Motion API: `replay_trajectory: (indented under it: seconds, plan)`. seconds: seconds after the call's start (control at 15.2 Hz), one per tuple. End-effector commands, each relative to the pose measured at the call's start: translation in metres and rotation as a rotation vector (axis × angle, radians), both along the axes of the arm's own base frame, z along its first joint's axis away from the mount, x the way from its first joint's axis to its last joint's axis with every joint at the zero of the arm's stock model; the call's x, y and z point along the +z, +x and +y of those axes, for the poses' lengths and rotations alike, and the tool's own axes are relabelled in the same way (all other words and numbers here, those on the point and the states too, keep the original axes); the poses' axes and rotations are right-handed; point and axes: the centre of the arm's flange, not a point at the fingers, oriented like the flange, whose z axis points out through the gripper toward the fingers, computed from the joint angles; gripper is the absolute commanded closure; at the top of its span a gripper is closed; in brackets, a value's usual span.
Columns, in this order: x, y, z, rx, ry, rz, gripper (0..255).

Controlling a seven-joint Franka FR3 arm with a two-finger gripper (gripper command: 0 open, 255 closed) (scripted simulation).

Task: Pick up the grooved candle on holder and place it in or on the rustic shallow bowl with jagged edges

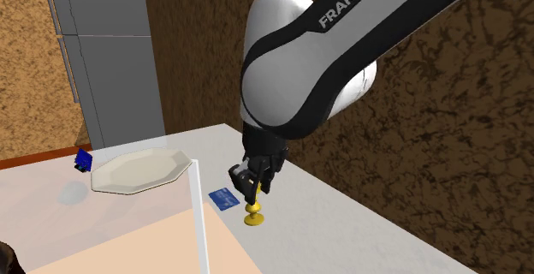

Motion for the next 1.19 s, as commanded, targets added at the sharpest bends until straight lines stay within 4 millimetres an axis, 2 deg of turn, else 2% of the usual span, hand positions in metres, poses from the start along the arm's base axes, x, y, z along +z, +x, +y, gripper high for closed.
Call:
replay_trajectory:
  seconds: [0.0,1.12]
  plan:
    - [0.010,0.001,0.000,0.000,0.000,0.001,255]
    - [0.099,0.001,0.000,0.000,0.000,0.001,255]
